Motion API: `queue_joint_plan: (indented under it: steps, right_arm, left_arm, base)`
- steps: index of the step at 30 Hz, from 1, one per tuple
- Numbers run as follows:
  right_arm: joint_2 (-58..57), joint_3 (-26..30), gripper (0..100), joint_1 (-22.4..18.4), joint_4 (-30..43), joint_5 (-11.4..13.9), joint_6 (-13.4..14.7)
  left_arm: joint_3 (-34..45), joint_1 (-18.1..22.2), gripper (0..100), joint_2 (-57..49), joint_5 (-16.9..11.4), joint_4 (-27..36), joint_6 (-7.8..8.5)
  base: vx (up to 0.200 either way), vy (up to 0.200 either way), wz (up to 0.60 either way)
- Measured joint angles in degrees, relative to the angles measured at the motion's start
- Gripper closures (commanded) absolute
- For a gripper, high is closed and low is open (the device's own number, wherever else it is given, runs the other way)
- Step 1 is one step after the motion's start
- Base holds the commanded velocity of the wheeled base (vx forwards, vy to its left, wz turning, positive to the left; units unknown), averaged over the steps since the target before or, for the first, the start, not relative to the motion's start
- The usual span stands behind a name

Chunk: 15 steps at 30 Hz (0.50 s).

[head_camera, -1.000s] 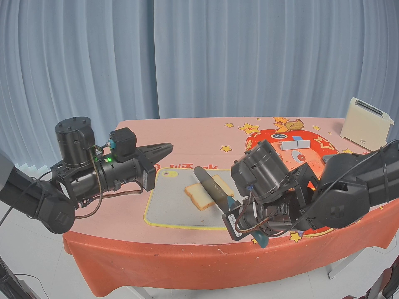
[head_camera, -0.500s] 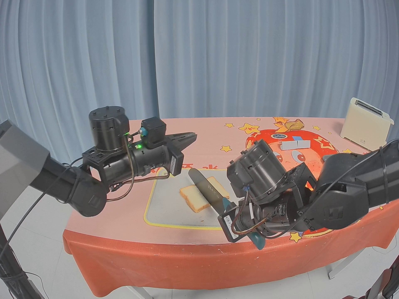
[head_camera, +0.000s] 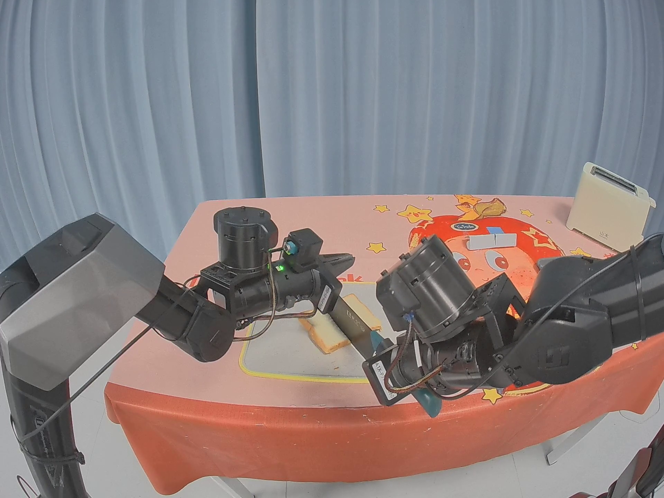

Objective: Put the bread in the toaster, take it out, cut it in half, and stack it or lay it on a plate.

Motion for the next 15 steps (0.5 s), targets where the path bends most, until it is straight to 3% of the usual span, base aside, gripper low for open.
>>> queue_joint_plan:
  steps: [3,15]
  right_arm:
    - [0.00,0.04,100,-0.02,0.05,-0.27,0.00]
    - [-0.16,-0.38,100,-0.28,0.05,-0.54,-0.02]
  left_arm:
    - [0.59,0.04,100,0.80,0.00,-0.10,1.23]
    - [0.59,0.22,100,2.02,0.06,-0.38,1.41]
  base:
    - [0.000,0.000,0.00]
    - [0.000,0.000,0.00]
